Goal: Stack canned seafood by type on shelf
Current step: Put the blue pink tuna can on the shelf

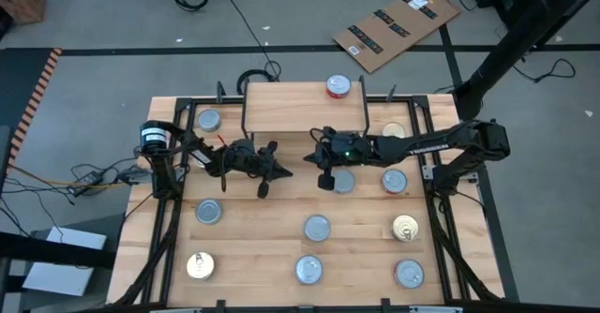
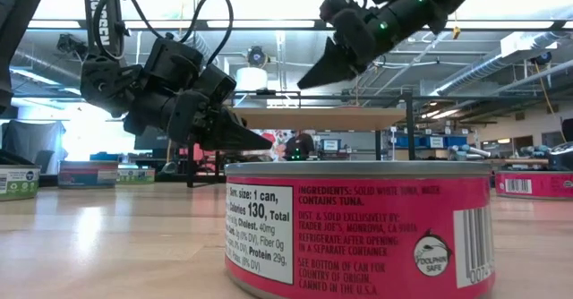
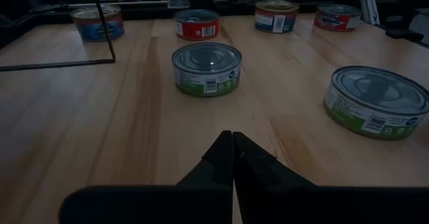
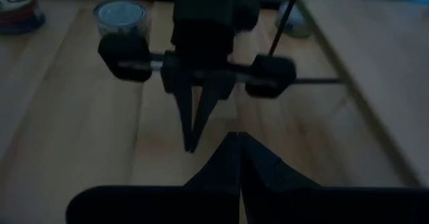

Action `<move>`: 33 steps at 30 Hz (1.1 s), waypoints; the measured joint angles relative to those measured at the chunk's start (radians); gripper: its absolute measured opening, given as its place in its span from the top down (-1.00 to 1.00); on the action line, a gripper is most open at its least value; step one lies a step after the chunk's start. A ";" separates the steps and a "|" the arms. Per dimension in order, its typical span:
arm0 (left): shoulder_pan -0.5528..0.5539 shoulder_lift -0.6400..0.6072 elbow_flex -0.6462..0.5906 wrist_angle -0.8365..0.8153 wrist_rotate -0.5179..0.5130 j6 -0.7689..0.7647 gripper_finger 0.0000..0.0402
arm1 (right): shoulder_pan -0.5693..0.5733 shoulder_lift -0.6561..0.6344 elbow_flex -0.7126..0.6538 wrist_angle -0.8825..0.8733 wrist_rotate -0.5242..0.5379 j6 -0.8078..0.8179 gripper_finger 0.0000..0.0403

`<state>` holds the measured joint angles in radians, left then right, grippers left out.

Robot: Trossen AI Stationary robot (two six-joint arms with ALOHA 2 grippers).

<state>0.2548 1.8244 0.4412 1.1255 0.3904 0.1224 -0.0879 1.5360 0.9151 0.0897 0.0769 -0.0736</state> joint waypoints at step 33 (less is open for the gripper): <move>-0.108 -0.502 0.001 -0.640 -0.119 0.004 0.97 | 0.072 -0.007 -0.237 0.398 -0.121 0.052 0.98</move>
<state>0.1465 1.3221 0.4423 0.4852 0.2714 0.1264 -0.0154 1.5291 0.6780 0.4880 -0.0437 -0.0214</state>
